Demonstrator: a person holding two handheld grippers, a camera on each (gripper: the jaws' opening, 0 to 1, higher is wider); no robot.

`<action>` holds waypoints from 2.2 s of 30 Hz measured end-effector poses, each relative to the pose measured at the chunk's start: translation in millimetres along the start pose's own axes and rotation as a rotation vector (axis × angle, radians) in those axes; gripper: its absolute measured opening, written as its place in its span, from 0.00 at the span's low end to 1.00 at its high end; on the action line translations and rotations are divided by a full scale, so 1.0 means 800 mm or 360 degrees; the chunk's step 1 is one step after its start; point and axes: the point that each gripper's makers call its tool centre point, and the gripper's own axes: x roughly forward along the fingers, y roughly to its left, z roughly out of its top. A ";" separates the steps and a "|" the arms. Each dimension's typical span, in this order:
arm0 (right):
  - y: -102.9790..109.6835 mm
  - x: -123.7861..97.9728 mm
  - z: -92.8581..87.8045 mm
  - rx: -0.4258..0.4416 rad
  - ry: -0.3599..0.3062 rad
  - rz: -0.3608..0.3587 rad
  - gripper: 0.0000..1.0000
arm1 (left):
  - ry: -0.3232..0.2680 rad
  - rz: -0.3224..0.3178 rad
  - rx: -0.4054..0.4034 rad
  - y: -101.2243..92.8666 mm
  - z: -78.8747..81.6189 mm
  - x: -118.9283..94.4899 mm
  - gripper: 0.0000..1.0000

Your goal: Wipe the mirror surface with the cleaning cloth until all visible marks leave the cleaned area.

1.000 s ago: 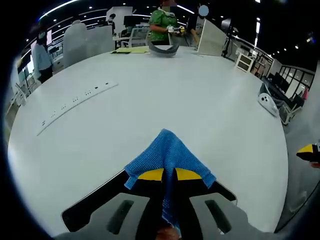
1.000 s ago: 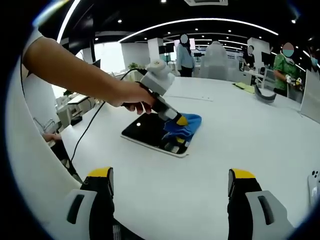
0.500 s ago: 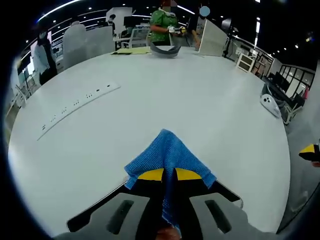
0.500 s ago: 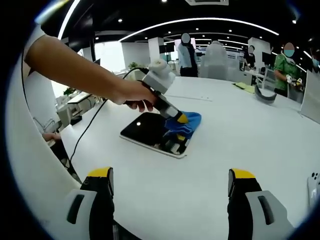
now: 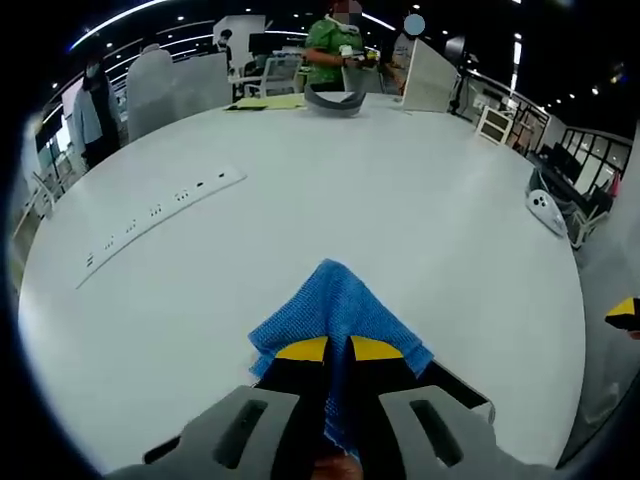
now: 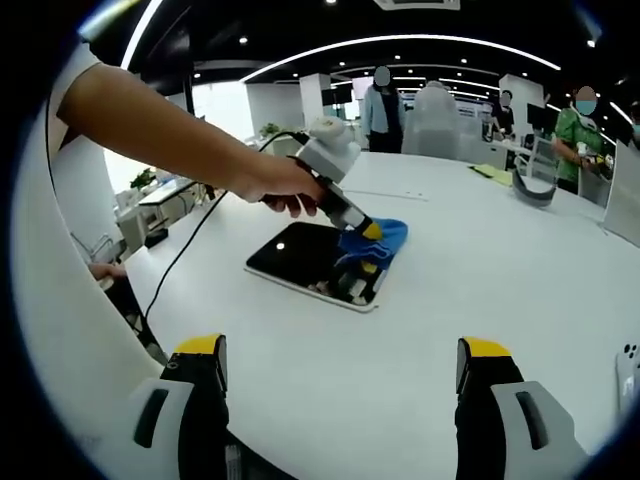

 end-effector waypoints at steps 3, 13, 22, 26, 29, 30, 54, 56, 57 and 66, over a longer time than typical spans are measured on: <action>0.003 -0.001 -0.001 0.0000 0.0003 0.0005 0.95 | -0.0002 0.0006 0.0003 0.000 0.000 0.000 0.05; 0.005 -0.003 -0.003 -0.0001 0.0015 0.0000 0.95 | -0.0008 -0.0005 0.0009 0.002 0.002 0.000 0.05; 0.003 0.002 0.002 -0.0026 0.0023 -0.0023 0.95 | -0.0028 -0.0021 0.0043 0.003 0.002 0.001 0.05; 0.001 0.004 0.003 -0.0029 0.0024 -0.0026 0.95 | -0.0028 -0.0021 0.0042 0.004 0.002 0.001 0.05; 0.000 0.006 0.004 -0.0023 0.0022 -0.0024 0.95 | -0.0026 -0.0029 0.0049 0.004 0.002 0.001 0.05; 0.001 0.006 0.004 -0.0026 0.0023 -0.0019 0.95 | -0.0025 -0.0030 0.0047 0.004 0.002 0.001 0.05; 0.001 0.019 0.002 -0.0107 0.0005 0.0150 0.95 | -0.0058 0.0004 0.0012 0.018 -0.007 -0.010 0.05; 0.001 0.020 0.003 -0.0109 0.0002 0.0156 0.95 | -0.0057 0.0006 0.0012 0.020 -0.008 -0.011 0.05; 0.002 0.020 0.004 -0.0114 0.0001 0.0167 0.95 | -0.0056 0.0009 0.0011 0.021 -0.010 -0.013 0.05; 0.010 0.023 0.006 -0.0144 0.0001 0.0201 0.95 | -0.0053 0.0006 -0.0007 0.028 -0.022 -0.025 0.05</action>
